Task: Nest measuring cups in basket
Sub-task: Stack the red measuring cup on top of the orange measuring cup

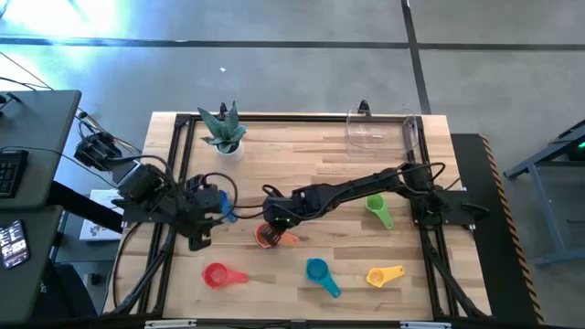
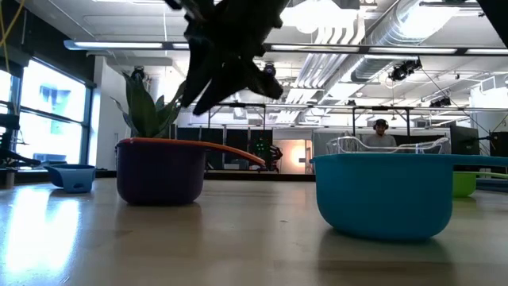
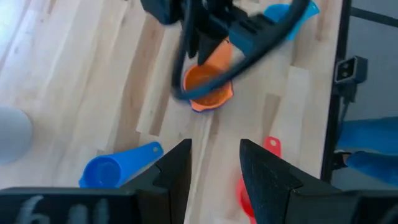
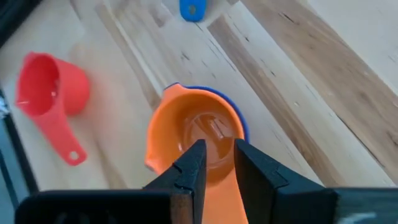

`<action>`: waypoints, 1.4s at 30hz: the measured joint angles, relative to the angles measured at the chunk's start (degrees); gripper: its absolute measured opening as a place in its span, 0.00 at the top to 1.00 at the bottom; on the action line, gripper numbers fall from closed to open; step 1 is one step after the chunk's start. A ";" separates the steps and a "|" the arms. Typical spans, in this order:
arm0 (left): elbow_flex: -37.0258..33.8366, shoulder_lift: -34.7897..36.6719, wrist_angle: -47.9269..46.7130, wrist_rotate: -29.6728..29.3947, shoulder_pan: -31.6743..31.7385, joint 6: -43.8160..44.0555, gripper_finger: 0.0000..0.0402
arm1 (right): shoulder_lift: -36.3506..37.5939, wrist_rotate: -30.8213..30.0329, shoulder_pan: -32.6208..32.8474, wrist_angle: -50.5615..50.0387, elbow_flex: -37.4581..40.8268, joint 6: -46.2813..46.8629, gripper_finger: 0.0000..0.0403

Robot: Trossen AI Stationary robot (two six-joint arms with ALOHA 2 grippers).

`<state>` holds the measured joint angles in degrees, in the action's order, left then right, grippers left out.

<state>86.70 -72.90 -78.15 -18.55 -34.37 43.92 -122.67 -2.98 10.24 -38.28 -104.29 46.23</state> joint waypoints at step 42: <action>-9.62 -16.76 2.92 2.43 -20.44 13.06 0.68 | 18.85 -8.19 -0.22 -3.42 -0.02 -7.73 0.82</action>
<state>77.07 -89.66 -75.23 -16.13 -54.81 56.98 -103.82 -11.17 10.01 -41.70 -104.31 38.50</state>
